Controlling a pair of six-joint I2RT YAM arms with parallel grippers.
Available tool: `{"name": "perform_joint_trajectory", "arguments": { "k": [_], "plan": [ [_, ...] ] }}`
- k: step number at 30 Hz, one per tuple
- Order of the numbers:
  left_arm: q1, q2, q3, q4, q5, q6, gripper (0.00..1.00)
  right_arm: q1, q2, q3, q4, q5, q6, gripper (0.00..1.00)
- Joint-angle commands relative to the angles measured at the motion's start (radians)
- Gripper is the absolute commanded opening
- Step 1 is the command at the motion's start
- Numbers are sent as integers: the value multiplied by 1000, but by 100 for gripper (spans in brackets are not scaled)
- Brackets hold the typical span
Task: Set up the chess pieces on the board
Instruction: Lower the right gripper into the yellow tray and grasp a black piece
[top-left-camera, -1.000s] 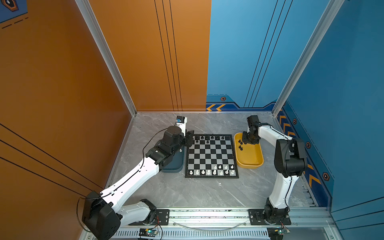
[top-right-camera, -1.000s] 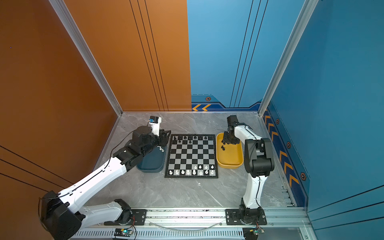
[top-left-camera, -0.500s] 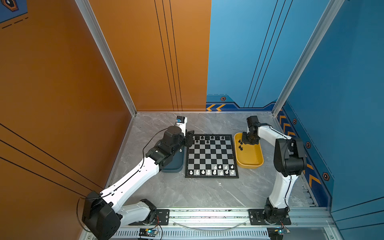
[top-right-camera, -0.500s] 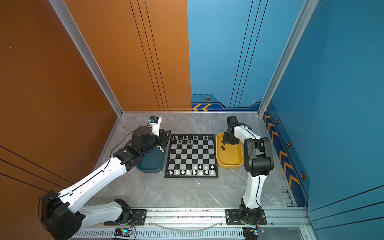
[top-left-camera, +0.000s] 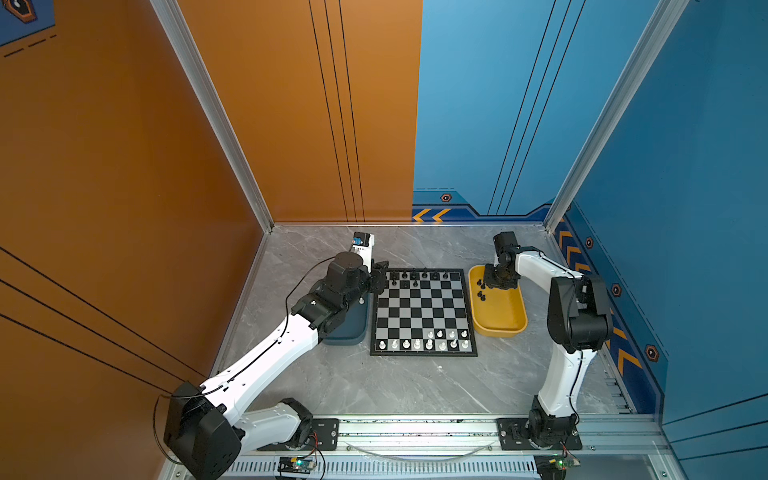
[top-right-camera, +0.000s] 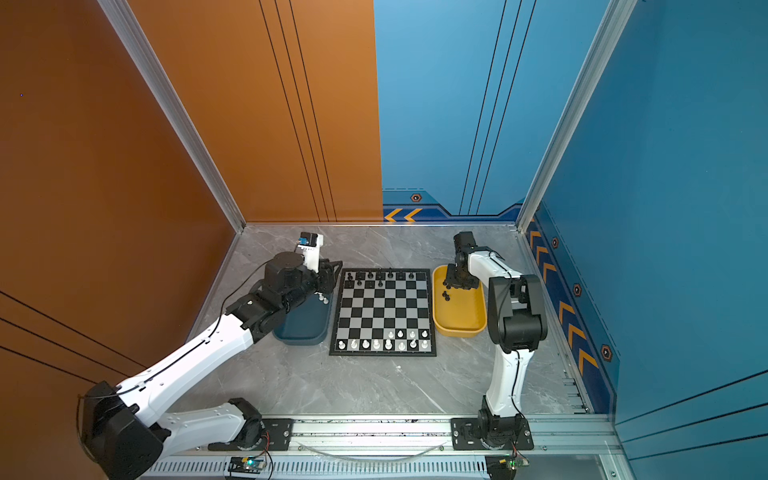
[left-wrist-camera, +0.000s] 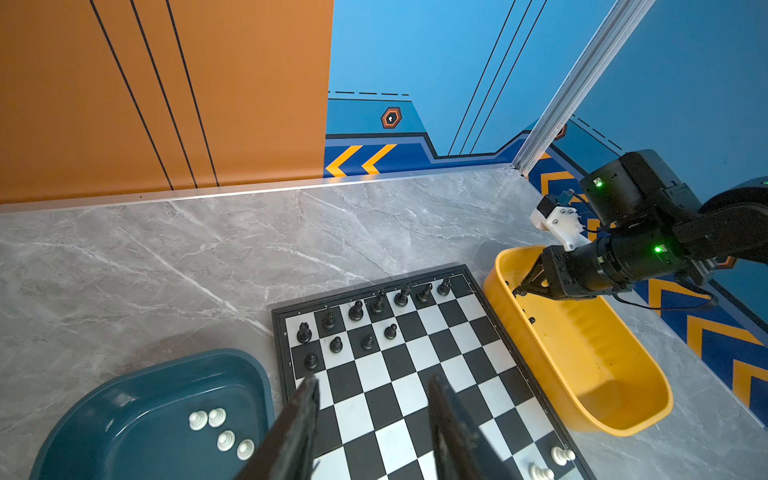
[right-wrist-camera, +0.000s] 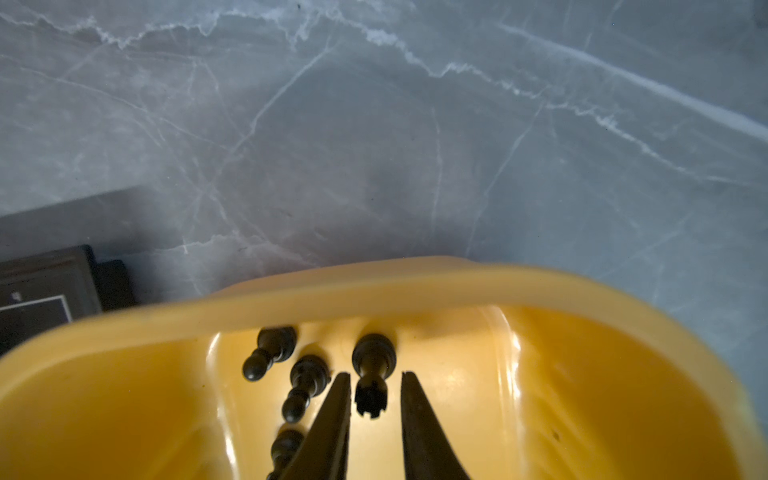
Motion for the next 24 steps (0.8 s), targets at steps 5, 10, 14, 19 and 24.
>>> {"name": "perform_joint_trajectory", "arguments": {
  "k": [5,10,14,19,24],
  "plan": [
    [8,12,20,3,20,-10,44,-9,23,13,3,-8,8,21],
    [9,15,22,3,21,-10,44,-9,26,18,3,-8,8,19],
    [8,17,24,3,24,-9,44,-9,27,20,3,-8,8,17],
    [8,20,27,3,26,-9,44,-9,29,18,3,-9,8,12],
    [8,18,28,1,28,-9,44,-9,21,17,-2,-6,7,5]
  ]
}}
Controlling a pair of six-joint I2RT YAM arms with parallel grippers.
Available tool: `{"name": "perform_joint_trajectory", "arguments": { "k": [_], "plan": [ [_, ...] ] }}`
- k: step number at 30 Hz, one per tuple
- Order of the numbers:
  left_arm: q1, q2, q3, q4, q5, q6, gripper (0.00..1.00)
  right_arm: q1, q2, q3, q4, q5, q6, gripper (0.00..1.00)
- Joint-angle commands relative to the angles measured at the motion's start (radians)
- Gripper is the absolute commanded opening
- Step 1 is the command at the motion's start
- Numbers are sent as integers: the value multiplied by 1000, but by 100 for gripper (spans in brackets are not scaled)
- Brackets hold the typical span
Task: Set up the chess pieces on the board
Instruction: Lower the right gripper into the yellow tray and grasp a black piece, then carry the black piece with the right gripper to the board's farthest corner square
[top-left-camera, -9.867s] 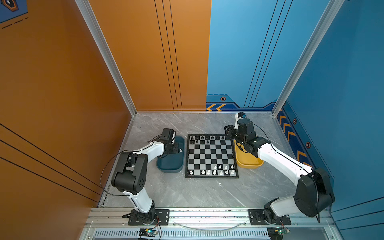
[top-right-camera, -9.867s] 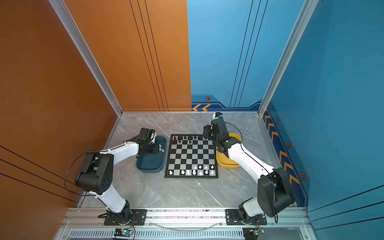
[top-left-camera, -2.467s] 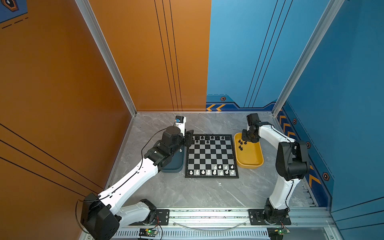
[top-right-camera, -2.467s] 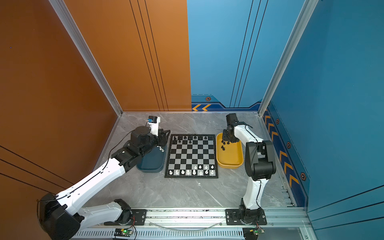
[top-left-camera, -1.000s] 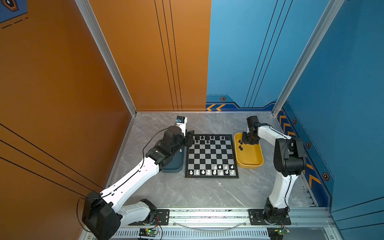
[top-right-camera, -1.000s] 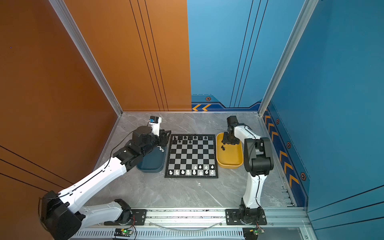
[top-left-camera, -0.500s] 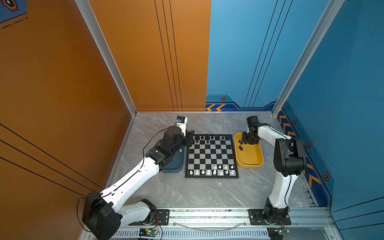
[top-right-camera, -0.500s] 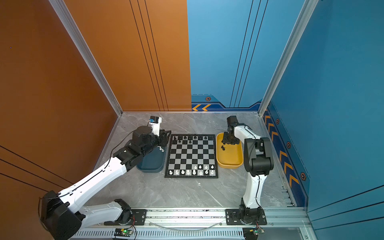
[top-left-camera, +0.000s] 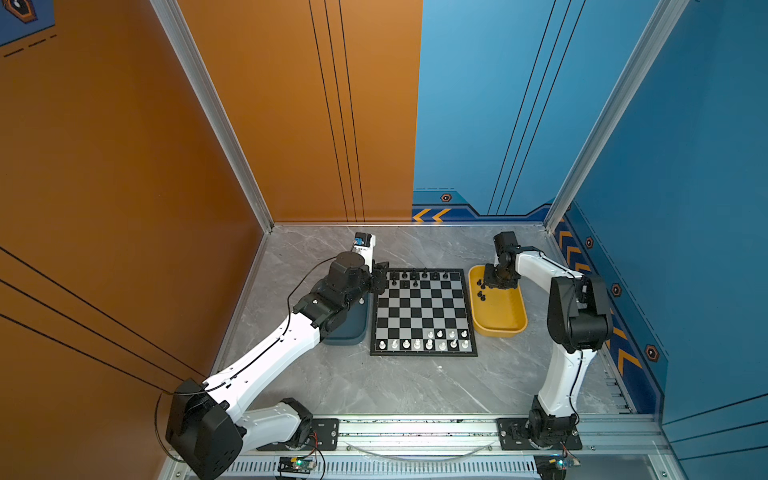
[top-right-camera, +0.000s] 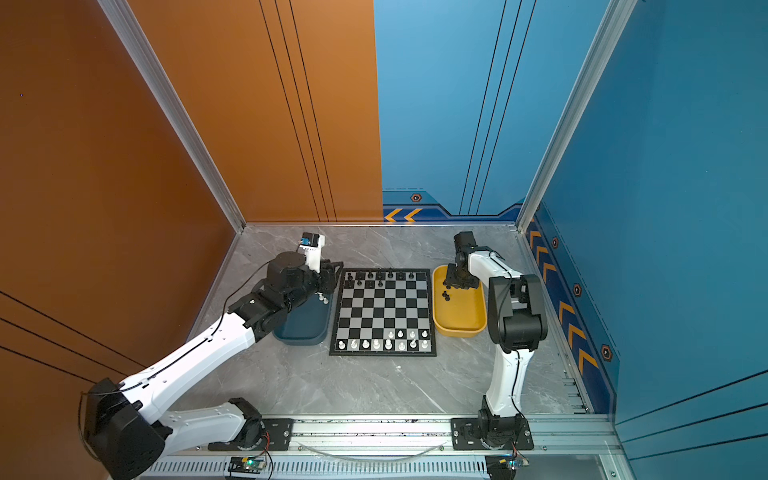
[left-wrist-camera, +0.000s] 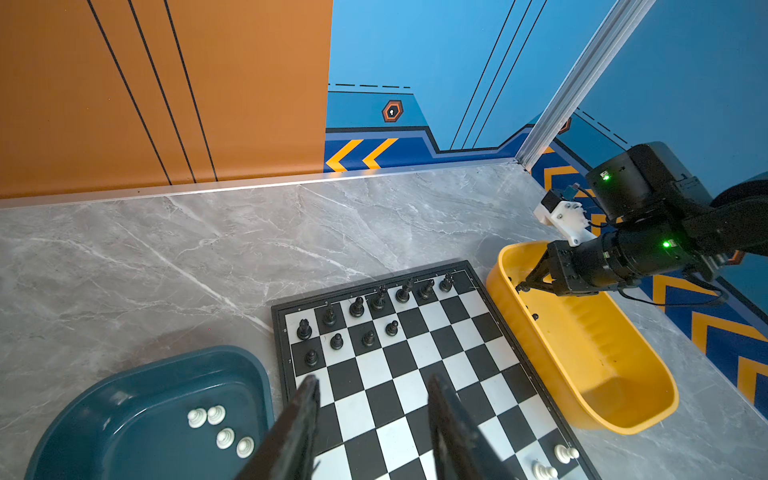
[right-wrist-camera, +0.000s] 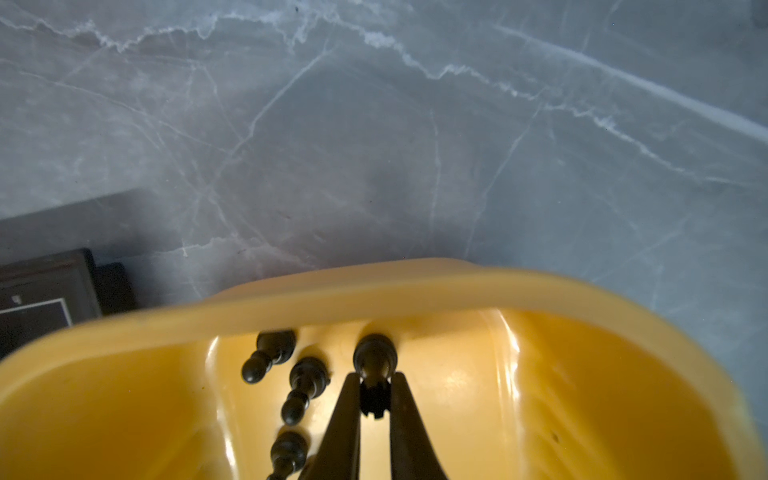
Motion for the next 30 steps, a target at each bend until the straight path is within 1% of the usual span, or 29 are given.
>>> {"name": "perform_joint_trajectory", "arguments": {
  "k": [1,7,13,20,24,30],
  "plan": [
    [8,3,27,0,26,-9,44,-7,17,15,-3,-5,4,5],
    [8,-5,25,-2,27,-9,44,2,-33,0,-30,32,-7,1],
    [9,-6,17,-2,25,-7,44,28,-136,-27,-71,67,-22,0],
    [10,-11,12,-2,31,-7,44,96,-237,-3,-124,97,-30,0],
    [11,-20,4,1,29,-6,44,159,-245,47,-156,110,-37,0],
    [14,-26,0,1,26,-6,44,255,-172,151,-191,117,-56,0]
  ]
}}
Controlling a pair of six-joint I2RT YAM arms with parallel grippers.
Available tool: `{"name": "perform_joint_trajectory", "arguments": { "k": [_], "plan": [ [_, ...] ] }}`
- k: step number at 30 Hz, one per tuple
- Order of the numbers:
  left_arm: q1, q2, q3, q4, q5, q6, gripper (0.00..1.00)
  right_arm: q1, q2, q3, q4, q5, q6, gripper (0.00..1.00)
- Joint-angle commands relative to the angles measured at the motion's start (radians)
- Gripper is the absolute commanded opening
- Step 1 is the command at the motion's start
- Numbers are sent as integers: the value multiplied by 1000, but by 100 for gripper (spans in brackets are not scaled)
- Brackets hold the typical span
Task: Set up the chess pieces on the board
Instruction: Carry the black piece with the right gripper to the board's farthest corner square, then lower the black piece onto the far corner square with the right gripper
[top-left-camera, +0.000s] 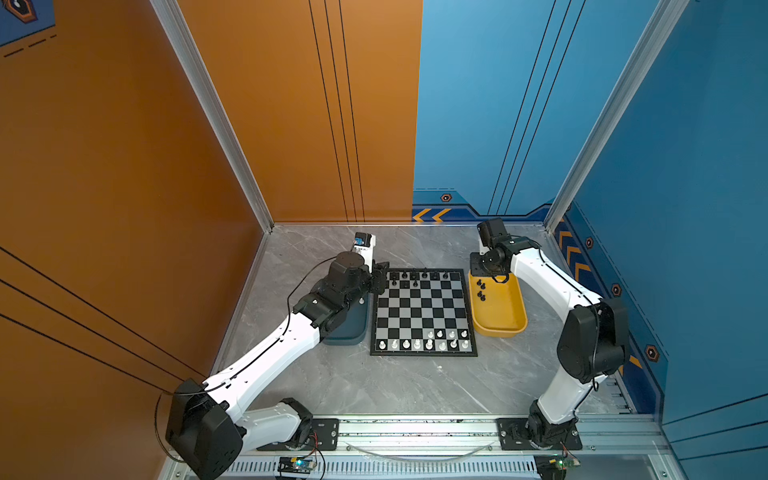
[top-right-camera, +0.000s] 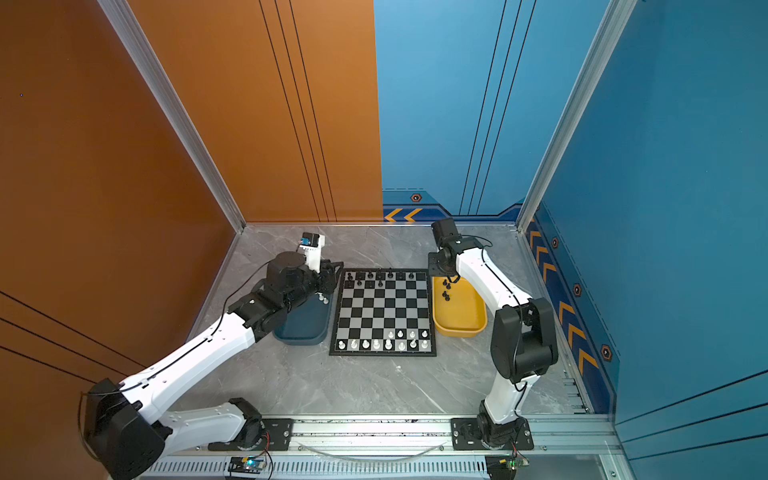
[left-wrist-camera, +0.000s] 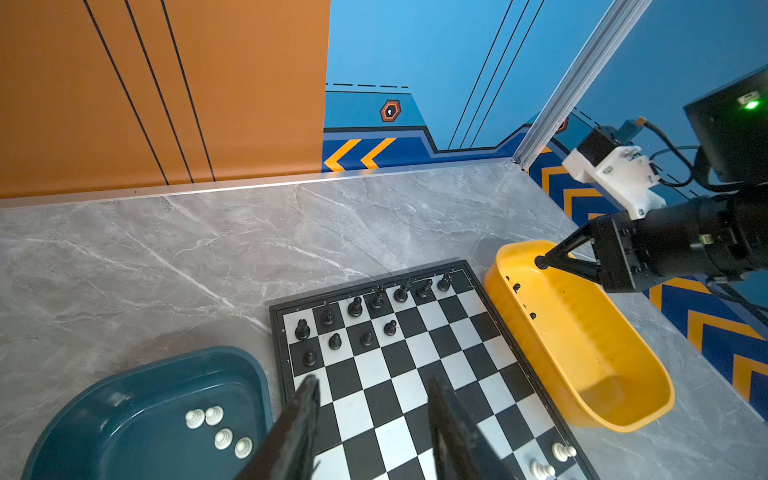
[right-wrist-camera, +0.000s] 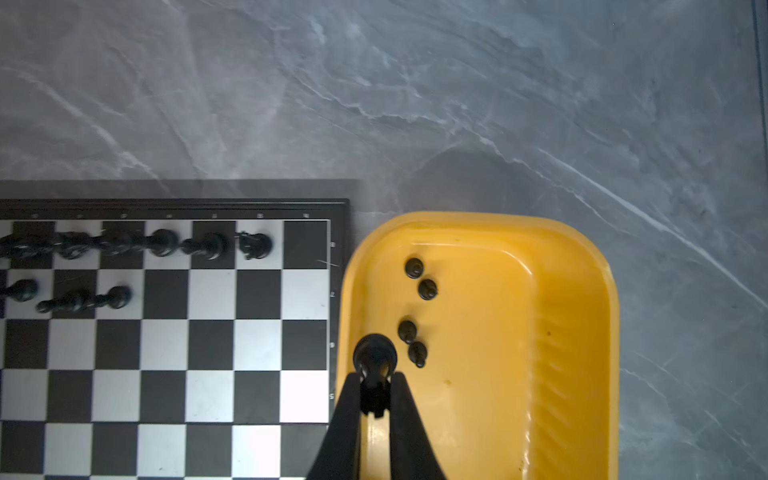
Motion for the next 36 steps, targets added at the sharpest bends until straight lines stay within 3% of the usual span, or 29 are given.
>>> {"name": "perform_joint_trajectory", "arguments": {
  "k": [1,19,36],
  "plan": [
    [12,-25,-1,2,19,-6,44,37,67,66,-54,32,-27,0],
    [18,-16,3,-3,18,-7,44,57,329,238,-61,12,-22,0],
    [20,-5,11,-6,18,-7,44,40,404,277,-61,4,-13,0]
  ]
}}
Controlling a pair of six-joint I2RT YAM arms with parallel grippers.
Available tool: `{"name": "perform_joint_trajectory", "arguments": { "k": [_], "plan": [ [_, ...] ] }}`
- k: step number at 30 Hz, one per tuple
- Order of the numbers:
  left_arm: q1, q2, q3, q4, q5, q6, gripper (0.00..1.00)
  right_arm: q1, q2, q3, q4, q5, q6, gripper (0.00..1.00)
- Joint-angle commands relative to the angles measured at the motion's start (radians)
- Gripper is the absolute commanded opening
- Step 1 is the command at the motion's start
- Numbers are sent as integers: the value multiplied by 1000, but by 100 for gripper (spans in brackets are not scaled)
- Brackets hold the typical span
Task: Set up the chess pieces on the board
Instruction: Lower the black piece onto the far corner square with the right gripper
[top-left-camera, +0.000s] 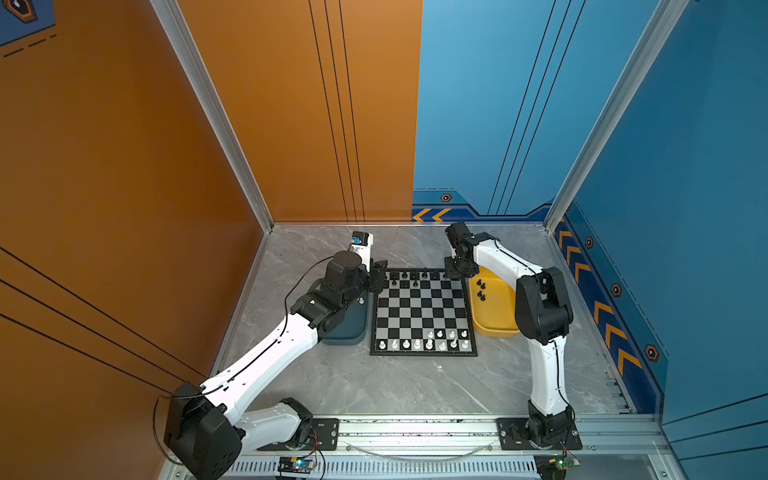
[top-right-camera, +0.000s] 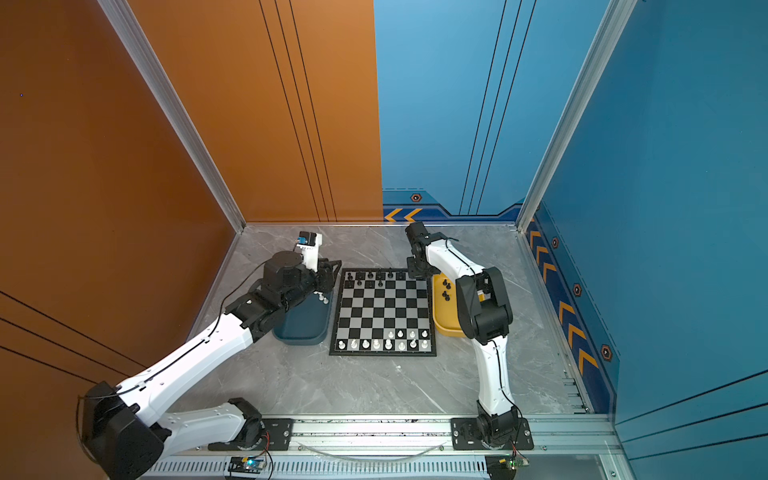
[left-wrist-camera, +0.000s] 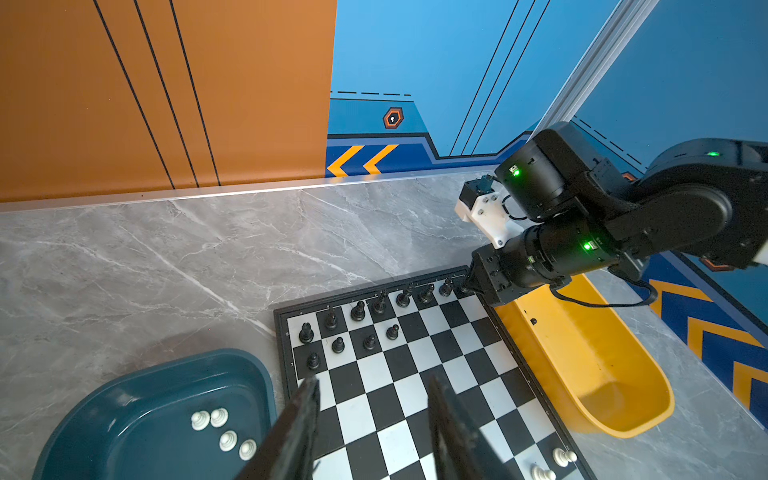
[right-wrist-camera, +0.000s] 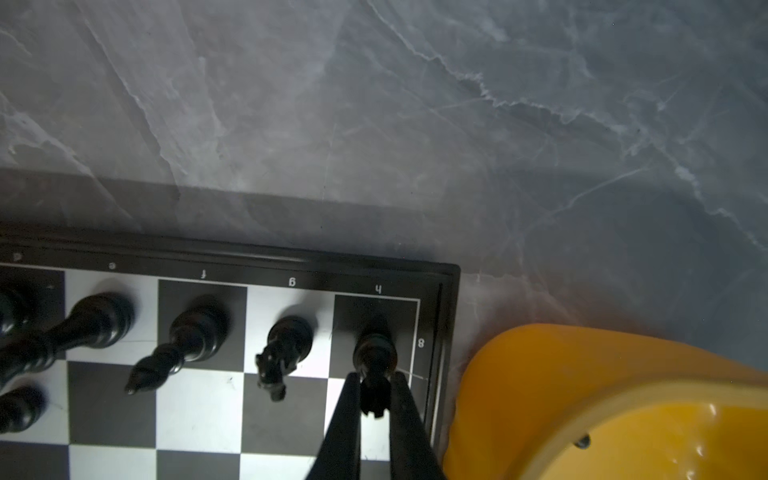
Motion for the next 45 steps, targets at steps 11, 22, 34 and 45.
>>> {"name": "perform_joint_trajectory", "arguments": {
  "k": [11,22,34,45],
  "plan": [
    [10,5,11,-7,15,-7,44,-11,28,27,-22,-3,6,0],
    [11,1,8,-10,13,-6,44,-11,43,57,-22,-7,7,0],
    [12,-2,6,-13,15,-6,44,-11,48,47,-24,-15,9,12],
    [13,-6,4,-15,15,-6,44,-11,48,43,-24,-22,11,23]
  ]
}}
